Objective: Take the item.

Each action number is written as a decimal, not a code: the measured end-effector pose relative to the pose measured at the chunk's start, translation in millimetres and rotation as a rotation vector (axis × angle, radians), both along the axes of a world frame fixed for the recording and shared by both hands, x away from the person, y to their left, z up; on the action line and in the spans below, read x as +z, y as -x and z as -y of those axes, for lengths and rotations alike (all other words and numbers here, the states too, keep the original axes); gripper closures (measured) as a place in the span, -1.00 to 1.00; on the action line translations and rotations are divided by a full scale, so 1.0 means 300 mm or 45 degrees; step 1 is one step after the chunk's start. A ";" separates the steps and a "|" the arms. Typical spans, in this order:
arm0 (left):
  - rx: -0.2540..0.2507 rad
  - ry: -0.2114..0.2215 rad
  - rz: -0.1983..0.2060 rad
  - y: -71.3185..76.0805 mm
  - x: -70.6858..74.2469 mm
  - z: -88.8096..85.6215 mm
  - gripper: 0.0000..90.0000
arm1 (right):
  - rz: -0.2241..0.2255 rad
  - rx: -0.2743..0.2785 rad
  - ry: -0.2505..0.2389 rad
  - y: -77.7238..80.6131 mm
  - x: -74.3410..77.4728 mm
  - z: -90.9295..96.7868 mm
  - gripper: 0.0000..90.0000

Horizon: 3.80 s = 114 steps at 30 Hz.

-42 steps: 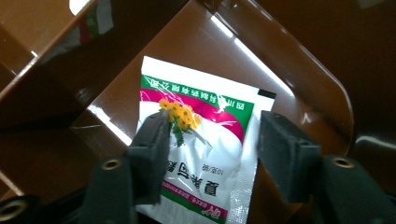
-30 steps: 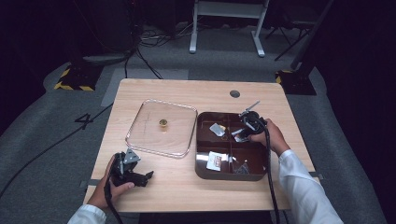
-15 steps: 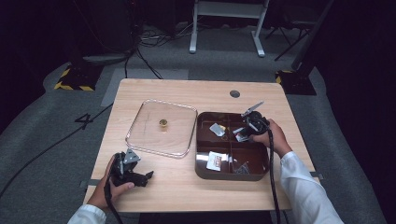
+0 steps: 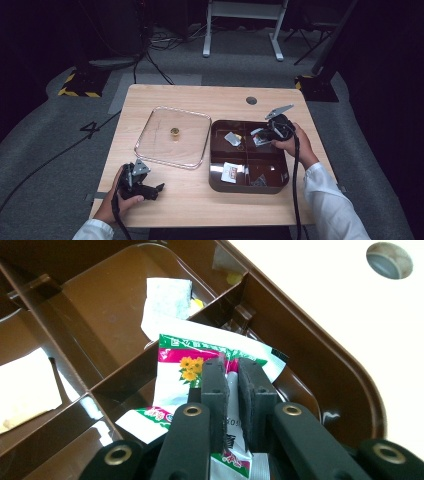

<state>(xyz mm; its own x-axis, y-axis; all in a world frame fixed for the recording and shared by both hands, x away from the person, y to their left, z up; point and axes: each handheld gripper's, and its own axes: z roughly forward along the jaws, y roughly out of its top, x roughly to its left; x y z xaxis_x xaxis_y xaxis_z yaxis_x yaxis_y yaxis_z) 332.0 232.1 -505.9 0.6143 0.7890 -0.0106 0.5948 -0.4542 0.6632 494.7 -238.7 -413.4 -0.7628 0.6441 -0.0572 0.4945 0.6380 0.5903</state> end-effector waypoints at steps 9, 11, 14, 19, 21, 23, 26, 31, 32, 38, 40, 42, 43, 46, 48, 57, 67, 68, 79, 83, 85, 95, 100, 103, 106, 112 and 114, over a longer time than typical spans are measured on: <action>0.001 0.001 -0.001 0.000 0.000 0.000 -0.99 | 0.044 -0.005 -0.056 0.027 0.052 0.042 0.84; 0.001 0.001 -0.001 0.000 0.000 0.000 -0.99 | 0.055 0.000 -0.068 0.034 0.064 0.049 0.84; 0.001 0.001 0.000 0.000 0.000 0.000 -0.99 | 0.069 0.004 -0.076 0.047 0.080 0.056 0.84; 0.001 0.001 0.000 0.000 0.000 0.000 -0.99 | 0.079 0.006 -0.080 0.059 0.099 0.072 0.84; 0.001 0.002 0.000 0.000 0.000 0.000 -0.99 | 0.088 0.001 -0.085 0.063 0.104 0.082 0.84; 0.001 0.002 -0.001 0.000 0.000 0.000 -0.99 | 0.088 0.004 -0.096 0.067 0.107 0.092 0.84; 0.001 0.001 0.000 0.000 0.000 0.000 -0.99 | 0.090 -0.003 -0.095 0.073 0.111 0.105 0.84; 0.001 0.001 0.000 0.000 0.000 0.000 -0.99 | 0.103 -0.005 -0.116 0.087 0.125 0.130 0.84; 0.001 0.001 0.000 0.000 0.000 0.000 -0.99 | 0.106 -0.005 -0.117 0.092 0.129 0.134 0.84; 0.001 0.001 0.000 0.000 0.000 0.000 -0.99 | 0.120 -0.008 -0.123 0.112 0.145 0.162 0.84; 0.001 0.001 0.000 0.000 0.000 0.000 -0.99 | 0.121 -0.010 -0.126 0.119 0.149 0.174 0.84; 0.000 0.001 0.000 0.000 0.000 0.000 -0.99 | 0.123 -0.013 -0.134 0.127 0.151 0.189 0.84; 0.001 0.001 0.000 0.000 0.000 0.000 -0.99 | 0.125 -0.016 -0.134 0.131 0.152 0.196 0.84; 0.001 0.000 0.000 0.000 0.000 0.000 -0.99 | 0.120 -0.024 -0.134 0.142 0.151 0.217 0.84; 0.001 0.001 0.000 0.000 0.000 0.000 -0.99 | 0.122 -0.030 -0.132 0.149 0.150 0.232 0.84; 0.001 0.000 0.000 0.000 0.000 0.000 -0.99 | 0.123 -0.056 -0.140 0.184 0.143 0.297 0.84; 0.000 0.000 0.000 0.000 0.000 0.000 -0.99 | 0.099 -0.110 -0.166 0.223 0.099 0.396 0.84; 0.002 0.001 0.000 0.000 0.000 0.000 -0.99 | 0.096 -0.118 -0.172 0.226 0.093 0.406 1.00; 0.001 0.000 0.000 0.000 0.000 0.000 -0.99 | -0.015 -0.136 -0.154 0.235 -0.052 0.450 0.95; 0.001 0.000 0.000 0.000 0.000 0.000 -0.99 | -0.037 -0.141 -0.150 0.234 -0.080 0.458 0.93; 0.001 0.000 0.000 0.000 0.000 0.000 -0.99 | -0.029 -0.136 -0.154 0.239 -0.081 0.460 0.91; 0.001 0.000 0.001 0.000 0.000 0.000 -0.99 | 0.016 -0.127 -0.163 0.268 -0.089 0.477 0.68; 0.001 0.000 0.001 0.000 0.000 0.000 -0.99 | 0.067 -0.122 -0.157 0.294 -0.092 0.490 0.40; 0.002 0.000 0.000 0.000 0.000 0.000 -0.99 | 0.117 -0.107 -0.156 0.317 -0.090 0.497 0.23; 0.001 0.000 0.000 0.000 0.000 0.000 -0.99 | 0.138 -0.101 -0.159 0.339 -0.091 0.504 0.10; 0.004 0.001 0.002 0.001 0.000 0.001 -0.99 | 0.168 -0.094 -0.151 0.383 -0.113 0.522 -0.11; 0.004 0.000 0.002 0.001 0.000 0.001 -0.99 | 0.172 -0.095 -0.136 0.394 -0.124 0.525 -0.15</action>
<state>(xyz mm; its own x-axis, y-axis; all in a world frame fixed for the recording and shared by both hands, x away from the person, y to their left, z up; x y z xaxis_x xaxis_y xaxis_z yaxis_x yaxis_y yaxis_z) 331.8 232.0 -505.9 0.6117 0.7910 -0.0101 0.5955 -0.4521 0.6641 376.5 -396.2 -450.6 -0.7025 0.7067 -0.0844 0.4498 0.5327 0.7169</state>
